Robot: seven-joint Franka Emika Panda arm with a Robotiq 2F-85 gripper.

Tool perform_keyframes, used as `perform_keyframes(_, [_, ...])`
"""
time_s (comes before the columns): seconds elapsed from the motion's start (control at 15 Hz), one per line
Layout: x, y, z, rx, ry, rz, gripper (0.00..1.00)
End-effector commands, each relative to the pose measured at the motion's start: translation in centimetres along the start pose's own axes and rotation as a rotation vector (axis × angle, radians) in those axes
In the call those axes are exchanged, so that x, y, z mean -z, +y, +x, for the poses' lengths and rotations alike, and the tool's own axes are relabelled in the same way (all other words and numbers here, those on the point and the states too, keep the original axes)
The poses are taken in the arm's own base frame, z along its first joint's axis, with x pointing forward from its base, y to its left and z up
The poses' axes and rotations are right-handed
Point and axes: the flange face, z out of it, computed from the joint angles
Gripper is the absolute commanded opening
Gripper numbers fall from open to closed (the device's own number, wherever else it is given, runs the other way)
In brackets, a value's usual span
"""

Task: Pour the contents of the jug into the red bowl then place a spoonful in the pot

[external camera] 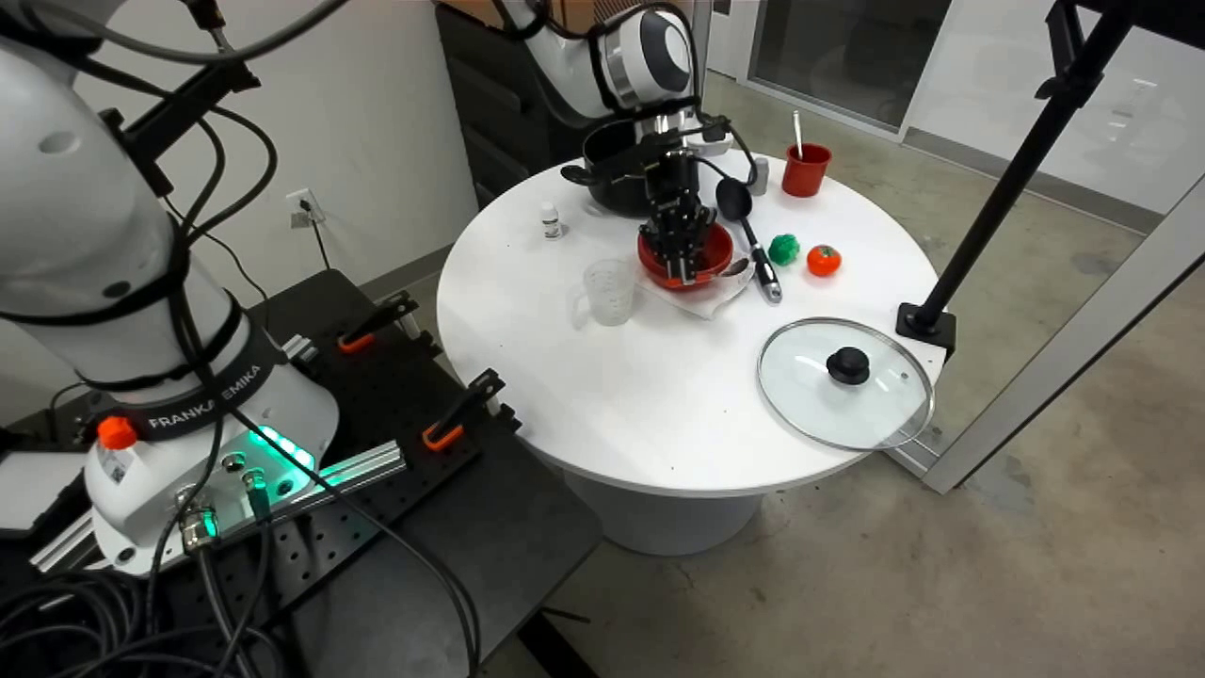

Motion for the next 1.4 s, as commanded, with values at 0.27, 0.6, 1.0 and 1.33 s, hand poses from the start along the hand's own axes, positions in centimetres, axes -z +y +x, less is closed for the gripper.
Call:
perform_keyframes(0.27, [1.2,-0.3,0.0,-0.079,0.113,-0.092,0.05])
perform_keyframes(0.6, [2.9,-0.2,-0.7,-0.130,0.175,-0.085,0.05])
perform_keyframes(1.0, [2.7,-2.2,-2.2,-0.063,0.168,-0.110,0.05])
perform_keyframes(1.33, [2.3,-4.9,-3.7,0.016,0.162,-0.123,0.05])
